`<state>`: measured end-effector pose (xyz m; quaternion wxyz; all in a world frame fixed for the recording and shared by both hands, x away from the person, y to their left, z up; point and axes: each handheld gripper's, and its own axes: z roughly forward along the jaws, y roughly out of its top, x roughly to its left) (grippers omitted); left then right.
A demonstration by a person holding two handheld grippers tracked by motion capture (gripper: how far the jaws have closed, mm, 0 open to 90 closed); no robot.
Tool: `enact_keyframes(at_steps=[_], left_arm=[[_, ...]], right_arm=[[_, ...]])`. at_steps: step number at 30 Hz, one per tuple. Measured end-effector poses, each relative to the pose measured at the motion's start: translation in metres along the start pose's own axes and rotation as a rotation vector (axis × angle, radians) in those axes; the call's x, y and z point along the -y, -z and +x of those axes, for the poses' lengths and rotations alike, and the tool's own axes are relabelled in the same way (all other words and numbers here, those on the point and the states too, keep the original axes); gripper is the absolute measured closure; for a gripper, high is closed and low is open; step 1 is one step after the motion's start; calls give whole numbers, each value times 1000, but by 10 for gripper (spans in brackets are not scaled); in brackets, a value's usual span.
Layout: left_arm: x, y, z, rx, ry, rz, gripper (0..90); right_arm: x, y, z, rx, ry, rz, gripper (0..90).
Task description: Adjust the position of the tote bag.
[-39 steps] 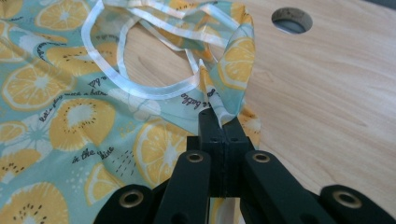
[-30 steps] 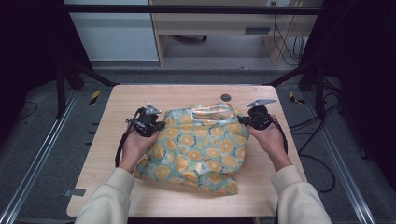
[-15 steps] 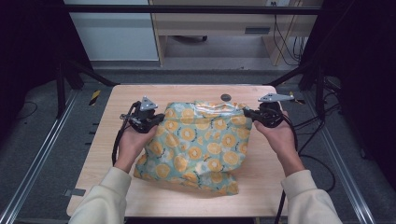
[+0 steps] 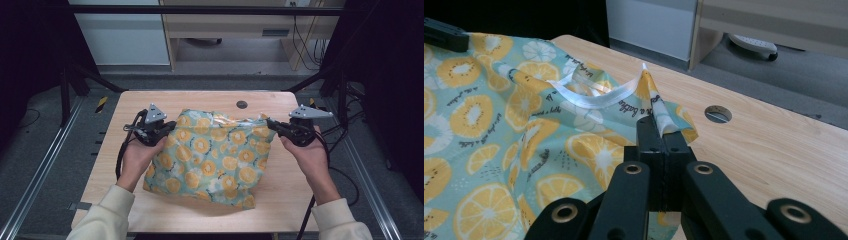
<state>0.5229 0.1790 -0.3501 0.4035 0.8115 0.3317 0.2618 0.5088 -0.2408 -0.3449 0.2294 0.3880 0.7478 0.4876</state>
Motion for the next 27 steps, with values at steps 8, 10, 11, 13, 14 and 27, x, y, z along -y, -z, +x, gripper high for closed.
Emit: enact_keyframes(at_steps=[8, 10, 11, 13, 14, 27], left_arm=[[3, 5, -5, 17, -1, -34, 900], [4, 5, -5, 16, 0, -37, 900], [6, 6, -5, 11, 6, -44, 900], [8, 7, -5, 6, 14, -48, 900], [8, 7, -5, 6, 14, -48, 900], [6, 8, 0, 7, 55, -88, 900]], right_arm=[[10, 15, 5, -10, 10, -20, 900], [12, 15, 6, -10, 7, -20, 900], [14, 15, 6, -11, 6, -22, 900], [16, 16, 8, -13, 3, -26, 900], [17, 16, 9, -16, -1, -30, 900], [11, 21, 13, -12, -17, -76, 900]])
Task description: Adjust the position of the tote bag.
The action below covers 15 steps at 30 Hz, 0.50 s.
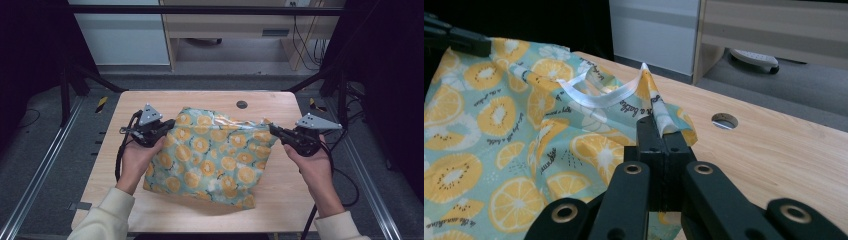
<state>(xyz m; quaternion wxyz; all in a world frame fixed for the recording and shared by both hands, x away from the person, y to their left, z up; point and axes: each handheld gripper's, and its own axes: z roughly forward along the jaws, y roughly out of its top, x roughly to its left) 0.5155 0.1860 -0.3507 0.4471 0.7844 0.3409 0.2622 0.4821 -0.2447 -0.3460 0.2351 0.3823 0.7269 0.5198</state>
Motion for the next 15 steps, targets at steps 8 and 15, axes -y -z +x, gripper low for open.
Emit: enact_keyframes(at_steps=[8, 15], left_arm=[[9, 12, -3, 7, -6, -34, 900], [14, 34, -10, -7, -8, -98, 900]], right_arm=[[12, 16, 13, -21, 2, -21, 900], [23, 34, 32, -56, 2, -65, 900]])
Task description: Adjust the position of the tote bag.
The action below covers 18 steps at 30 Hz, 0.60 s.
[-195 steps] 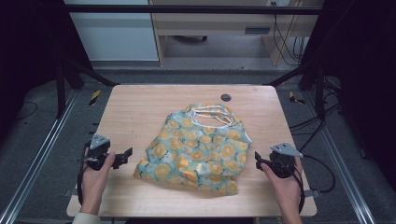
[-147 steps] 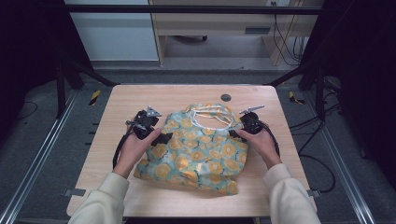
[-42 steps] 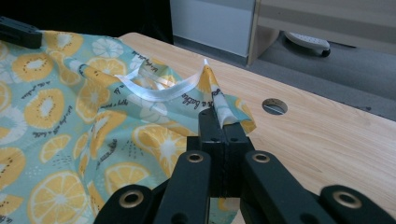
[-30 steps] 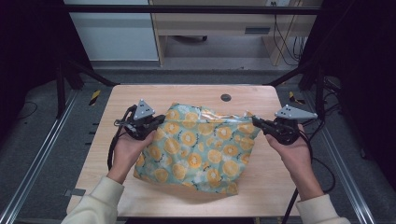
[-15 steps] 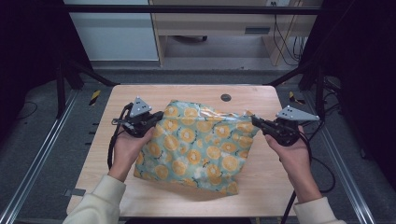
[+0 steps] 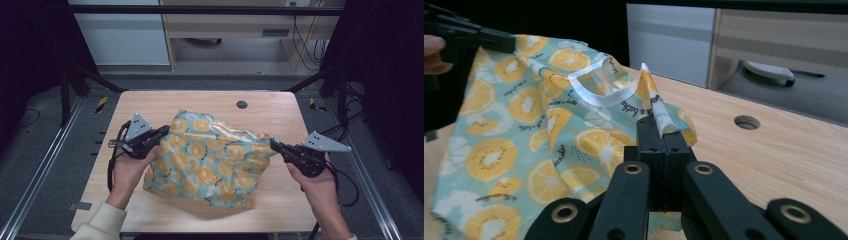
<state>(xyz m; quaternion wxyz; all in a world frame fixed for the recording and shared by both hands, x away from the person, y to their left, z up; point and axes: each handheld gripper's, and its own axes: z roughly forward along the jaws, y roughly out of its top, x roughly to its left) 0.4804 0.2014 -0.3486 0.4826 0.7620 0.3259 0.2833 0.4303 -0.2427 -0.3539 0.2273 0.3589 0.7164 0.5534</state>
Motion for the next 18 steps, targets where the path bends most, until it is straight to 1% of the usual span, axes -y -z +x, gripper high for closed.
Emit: enact_keyframes(at_steps=[1, 2, 4, 6, 8, 12, 16, 17, 18], left_arm=[[1, 3, -1, 0, -2, -2, 900], [5, 8, -2, 0, 7, -7, 900], [10, 12, -2, 1, 20, -14, 900], [14, 14, -2, 1, 28, -13, 900], [18, 12, -1, 3, 32, -4, 900], [20, 8, 4, 5, 33, 4, 900], [19, 6, 7, 5, 27, 17, 900], [18, 5, 7, 5, 31, 15, 900], [18, 6, 7, 5, 31, 15, 900]], right_arm=[[1, 2, 3, -5, 6, -4, 900], [2, 5, 7, -9, 6, -6, 900], [5, 8, 13, -21, 13, -4, 900], [7, 11, 19, -30, 21, -2, 900], [10, 12, 23, -38, 24, 2, 900], [14, 11, 26, -39, 27, 1, 900], [12, 10, 27, -42, 35, -2, 900], [9, 8, 27, -36, 46, 1, 900], [9, 8, 26, -32, 45, 2, 900]])
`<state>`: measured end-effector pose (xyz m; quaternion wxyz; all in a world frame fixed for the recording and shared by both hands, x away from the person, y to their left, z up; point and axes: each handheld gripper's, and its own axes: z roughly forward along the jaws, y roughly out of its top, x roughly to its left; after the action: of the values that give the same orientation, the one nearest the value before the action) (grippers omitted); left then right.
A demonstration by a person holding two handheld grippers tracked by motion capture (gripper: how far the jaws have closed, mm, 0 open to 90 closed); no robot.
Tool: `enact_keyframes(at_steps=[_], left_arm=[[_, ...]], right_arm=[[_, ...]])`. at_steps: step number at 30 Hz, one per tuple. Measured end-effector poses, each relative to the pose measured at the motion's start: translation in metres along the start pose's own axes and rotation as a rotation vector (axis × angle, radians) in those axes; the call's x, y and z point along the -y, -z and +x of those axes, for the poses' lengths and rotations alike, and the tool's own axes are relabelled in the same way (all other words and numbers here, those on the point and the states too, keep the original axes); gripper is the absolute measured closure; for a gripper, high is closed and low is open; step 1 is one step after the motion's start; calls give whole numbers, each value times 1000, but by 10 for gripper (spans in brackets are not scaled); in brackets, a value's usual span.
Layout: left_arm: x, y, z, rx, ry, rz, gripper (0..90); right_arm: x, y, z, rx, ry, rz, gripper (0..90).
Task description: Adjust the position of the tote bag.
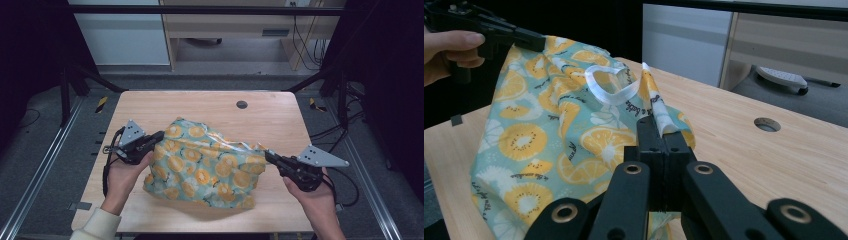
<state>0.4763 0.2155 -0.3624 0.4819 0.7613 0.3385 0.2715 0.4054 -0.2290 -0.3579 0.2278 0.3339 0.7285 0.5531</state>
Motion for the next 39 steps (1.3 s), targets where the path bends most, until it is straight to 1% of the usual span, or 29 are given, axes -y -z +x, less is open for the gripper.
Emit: enact_keyframes(at_steps=[2, 3, 6, 12, 15, 16, 17, 19, 22, 24, 25, 28, 31, 35, 38, 39], left_arm=[[0, 1, -1, 3, 10, -3, 900], [0, 3, -1, 3, 9, -5, 900], [1, 9, -3, 6, 19, -37, 900], [2, 19, -2, 4, 19, -58, 900], [0, 28, -4, -13, -9, -66, 900], [0, 28, -4, -13, -9, -66, 900], [2, 33, -6, -24, -11, -78, 900], [6, 36, -8, -19, -2, -85, 900], [14, 39, -9, -7, 12, -89, 900], [16, 40, -10, -6, 15, -92, 900], [18, 40, -10, -3, 22, -89, 900], [20, 40, -10, -1, 25, -91, 900], [25, 42, -12, 5, 32, -96, 900], [33, 44, -15, 15, 33, -85, 900], [34, 46, -16, 19, 35, -86, 900], [33, 47, -17, 17, 29, -90, 900]], right_arm=[[1, 0, 0, 3, -5, -2, 900], [2, 1, 0, 1, -4, 0, 900], [3, 6, 2, -2, -5, -13, 900], [1, 6, 6, -12, 3, -15, 900], [0, 9, 10, -16, 11, -22, 900], [0, 9, 12, -18, 14, -24, 900], [1, 10, 14, -20, 18, -26, 900], [3, 11, 18, -15, 31, -18, 900], [8, 12, 20, -20, 32, -10, 900], [11, 13, 21, -26, 30, -5, 900], [12, 13, 22, -27, 32, 0, 900], [17, 11, 21, -32, 26, 8, 900], [22, 10, 20, -35, 17, 17, 900], [29, 7, 17, -33, 13, 43, 900], [30, 8, 17, -34, 10, 43, 900], [30, 7, 15, -34, 14, 44, 900]])
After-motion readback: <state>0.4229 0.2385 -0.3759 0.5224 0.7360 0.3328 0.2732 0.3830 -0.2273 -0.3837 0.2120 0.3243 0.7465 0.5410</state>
